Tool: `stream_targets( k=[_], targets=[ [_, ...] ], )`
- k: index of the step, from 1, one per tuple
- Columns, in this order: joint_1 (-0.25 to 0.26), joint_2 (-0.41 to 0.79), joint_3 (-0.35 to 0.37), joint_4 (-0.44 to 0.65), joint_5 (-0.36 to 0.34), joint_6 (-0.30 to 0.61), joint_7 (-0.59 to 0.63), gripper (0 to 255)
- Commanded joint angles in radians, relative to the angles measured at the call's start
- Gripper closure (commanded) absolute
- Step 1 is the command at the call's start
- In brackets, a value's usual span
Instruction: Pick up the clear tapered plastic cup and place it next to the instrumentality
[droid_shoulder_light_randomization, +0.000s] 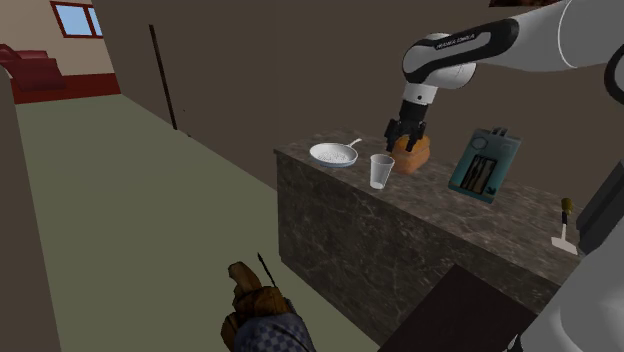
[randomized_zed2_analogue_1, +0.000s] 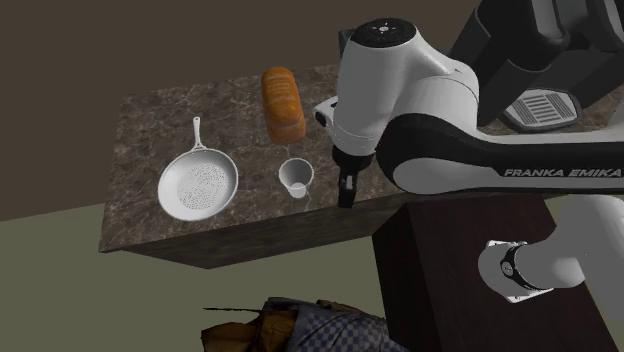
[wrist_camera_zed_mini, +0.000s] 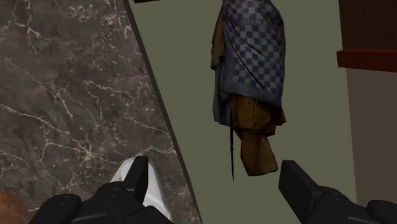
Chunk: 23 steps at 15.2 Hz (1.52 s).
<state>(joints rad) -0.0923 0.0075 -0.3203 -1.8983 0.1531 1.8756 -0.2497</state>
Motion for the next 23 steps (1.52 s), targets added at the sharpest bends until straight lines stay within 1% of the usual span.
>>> stream_targets(
  k=[1,7,10,13,14,21,23],
  targets=[
    [-0.016,0.086,-0.015,0.069,0.027,-0.001,-0.035,0],
    [-0.089,0.335,-0.034,0.309,0.106,-0.045,-0.114,0],
    [-0.139,0.468,-0.032,0.458,0.142,-0.084,-0.139,0],
    [-0.196,0.612,-0.024,0.639,0.173,-0.138,-0.151,0],
    [-0.205,0.634,-0.022,0.668,0.176,-0.148,-0.152,0],
    [-0.189,0.638,-0.017,0.581,0.183,-0.058,-0.162,0],
    [-0.188,0.639,-0.016,0.574,0.184,-0.051,-0.163,0]
  ],
)
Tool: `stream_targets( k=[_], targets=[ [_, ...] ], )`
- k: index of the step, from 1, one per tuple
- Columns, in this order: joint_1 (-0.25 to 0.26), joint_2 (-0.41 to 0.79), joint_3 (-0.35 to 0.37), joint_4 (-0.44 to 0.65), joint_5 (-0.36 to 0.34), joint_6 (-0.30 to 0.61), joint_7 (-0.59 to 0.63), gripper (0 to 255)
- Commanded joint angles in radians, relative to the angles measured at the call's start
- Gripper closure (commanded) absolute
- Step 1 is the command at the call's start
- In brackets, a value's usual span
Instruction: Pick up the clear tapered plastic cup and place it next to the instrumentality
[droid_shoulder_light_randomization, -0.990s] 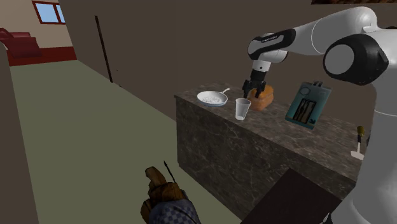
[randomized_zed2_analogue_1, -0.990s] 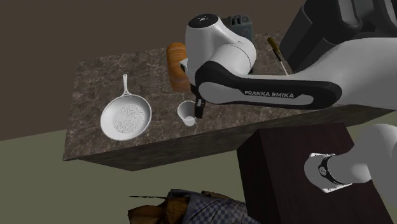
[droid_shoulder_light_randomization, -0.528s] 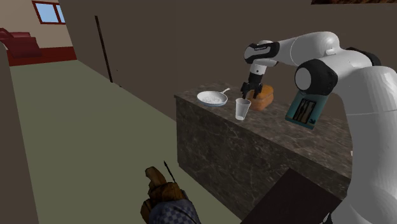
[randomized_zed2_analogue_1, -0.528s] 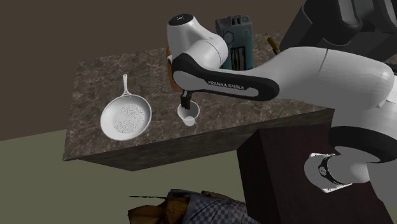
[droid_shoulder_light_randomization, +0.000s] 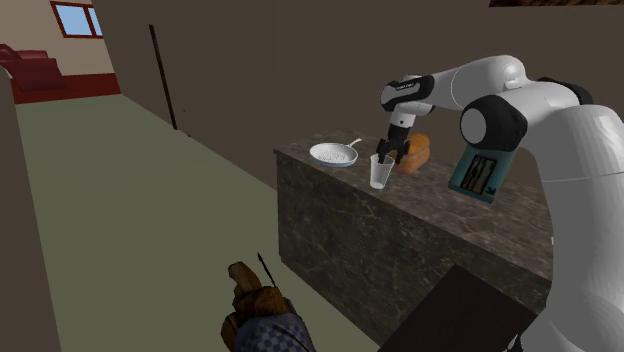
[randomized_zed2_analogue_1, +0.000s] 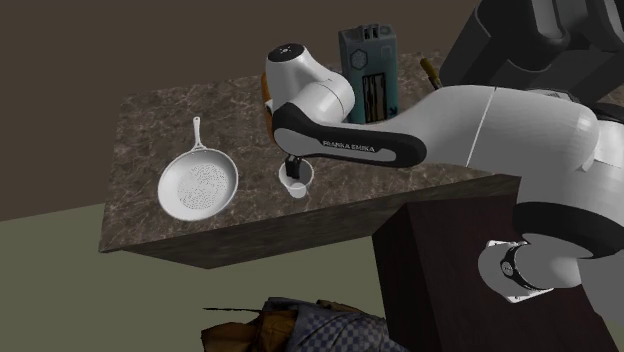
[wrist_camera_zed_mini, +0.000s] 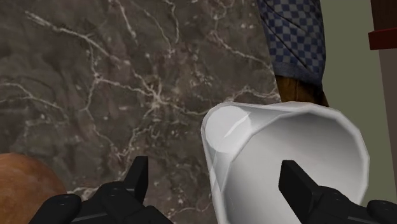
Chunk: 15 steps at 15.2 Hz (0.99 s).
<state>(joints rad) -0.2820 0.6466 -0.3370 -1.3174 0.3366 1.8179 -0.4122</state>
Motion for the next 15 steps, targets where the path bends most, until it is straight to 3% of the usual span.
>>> stream_targets(
  k=[1,6,7,15],
  targets=[
    [0.001,0.0,0.0,-0.007,0.0,0.007,0.0,0],
    [0.001,0.0,0.0,-0.006,0.0,0.006,0.0,0],
    [0.001,0.0,0.0,-0.006,0.0,0.006,0.0,255],
    [0.001,0.0,0.0,-0.007,0.0,0.007,-0.001,255]
  ],
)
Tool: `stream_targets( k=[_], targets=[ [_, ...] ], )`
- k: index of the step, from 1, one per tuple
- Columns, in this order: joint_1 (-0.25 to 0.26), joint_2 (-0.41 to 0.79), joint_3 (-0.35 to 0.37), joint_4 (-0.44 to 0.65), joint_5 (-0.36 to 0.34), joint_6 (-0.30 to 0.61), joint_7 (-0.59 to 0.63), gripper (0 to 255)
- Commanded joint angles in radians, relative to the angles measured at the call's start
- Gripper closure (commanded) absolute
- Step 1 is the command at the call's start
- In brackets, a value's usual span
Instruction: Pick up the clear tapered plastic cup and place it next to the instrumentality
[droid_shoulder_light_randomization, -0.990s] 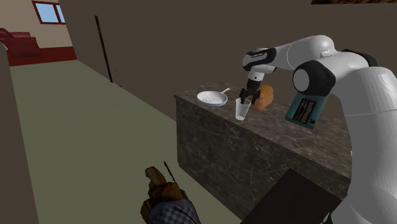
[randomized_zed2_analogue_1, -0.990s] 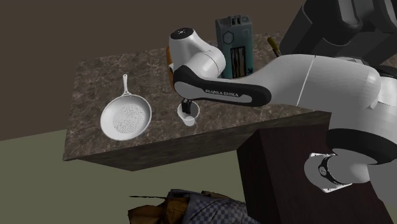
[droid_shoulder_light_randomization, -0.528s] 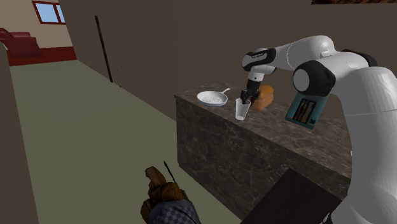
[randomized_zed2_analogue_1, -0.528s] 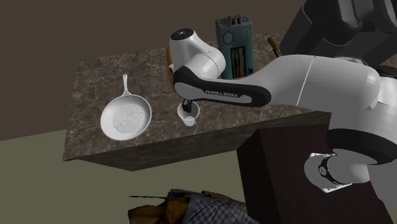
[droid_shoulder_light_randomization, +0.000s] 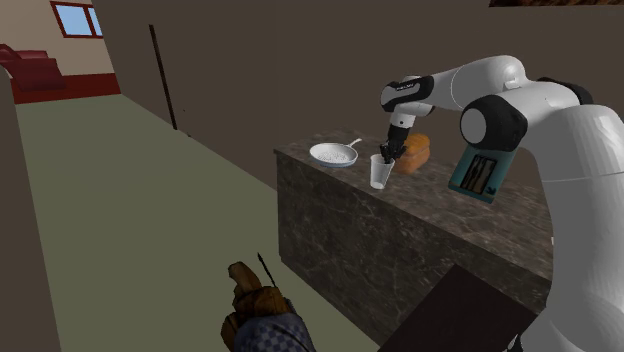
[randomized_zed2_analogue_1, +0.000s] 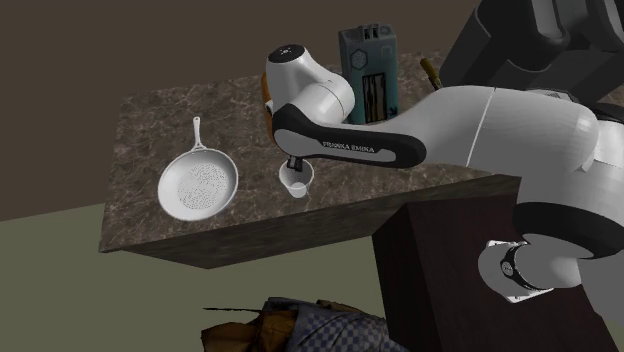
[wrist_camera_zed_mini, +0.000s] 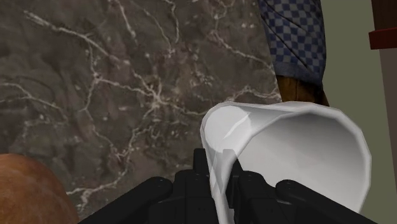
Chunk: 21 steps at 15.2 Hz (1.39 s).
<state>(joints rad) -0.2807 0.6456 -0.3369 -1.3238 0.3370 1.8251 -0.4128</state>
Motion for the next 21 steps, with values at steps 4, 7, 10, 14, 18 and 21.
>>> stream_targets(
  k=[4,7,10,14,18,21],
  targets=[
    [-0.001,-0.009,-0.002,0.024,-0.005,-0.034,0.007,255],
    [-0.004,-0.017,-0.004,0.052,-0.009,-0.068,0.014,255],
    [-0.007,-0.023,-0.006,0.083,-0.012,-0.104,0.021,255],
    [-0.013,-0.027,-0.007,0.131,-0.015,-0.154,0.03,255],
    [-0.009,-0.076,-0.016,0.098,-0.027,-0.17,0.023,255],
    [0.009,-0.207,-0.039,-0.083,-0.058,-0.121,-0.009,255]
  ],
)
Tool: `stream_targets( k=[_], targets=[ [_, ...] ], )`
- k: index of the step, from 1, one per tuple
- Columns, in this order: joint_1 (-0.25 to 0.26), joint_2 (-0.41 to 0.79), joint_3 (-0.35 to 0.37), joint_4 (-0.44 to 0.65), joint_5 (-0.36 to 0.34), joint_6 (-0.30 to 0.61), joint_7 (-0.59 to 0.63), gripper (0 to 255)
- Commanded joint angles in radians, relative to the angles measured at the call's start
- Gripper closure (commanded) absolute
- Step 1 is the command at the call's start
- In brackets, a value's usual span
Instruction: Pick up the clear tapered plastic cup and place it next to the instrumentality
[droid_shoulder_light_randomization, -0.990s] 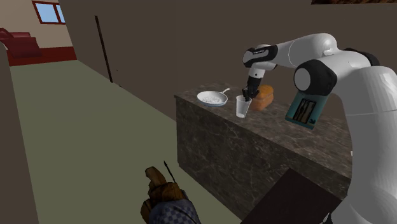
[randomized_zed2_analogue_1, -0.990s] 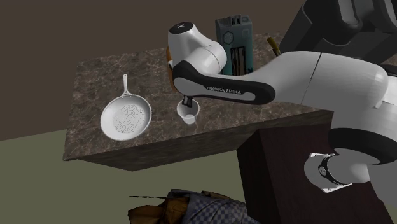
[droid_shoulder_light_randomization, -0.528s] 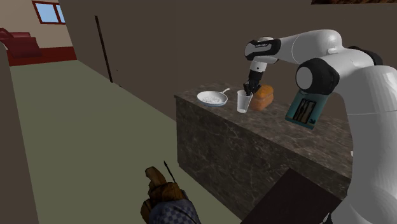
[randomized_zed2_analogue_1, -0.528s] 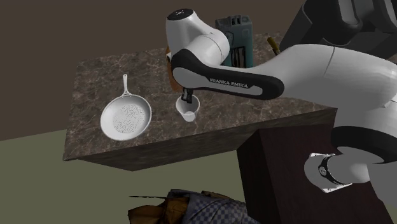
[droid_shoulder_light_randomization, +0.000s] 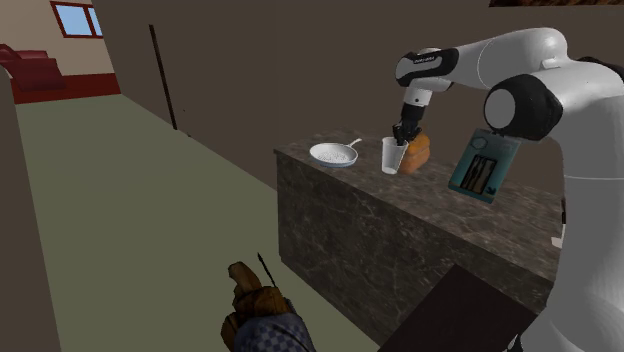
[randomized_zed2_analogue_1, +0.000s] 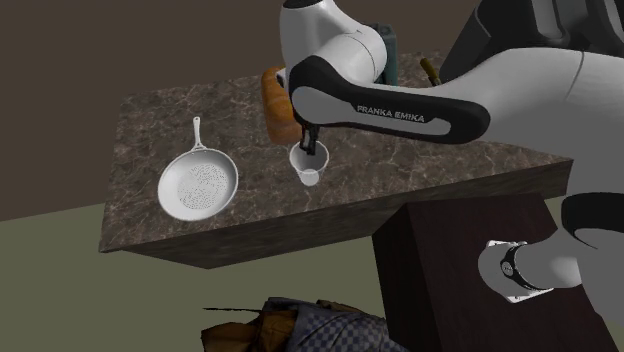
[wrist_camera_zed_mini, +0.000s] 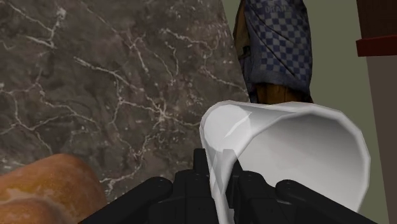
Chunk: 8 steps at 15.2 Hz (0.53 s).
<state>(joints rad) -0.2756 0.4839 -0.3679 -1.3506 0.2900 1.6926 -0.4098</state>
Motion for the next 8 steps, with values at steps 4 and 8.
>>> stream_targets(
  k=[4,8],
  targets=[
    [0.016,-0.198,-0.037,-0.247,-0.06,0.052,-0.044,255],
    [0.016,-0.34,-0.062,-0.401,-0.115,0.072,-0.069,255]
  ],
)
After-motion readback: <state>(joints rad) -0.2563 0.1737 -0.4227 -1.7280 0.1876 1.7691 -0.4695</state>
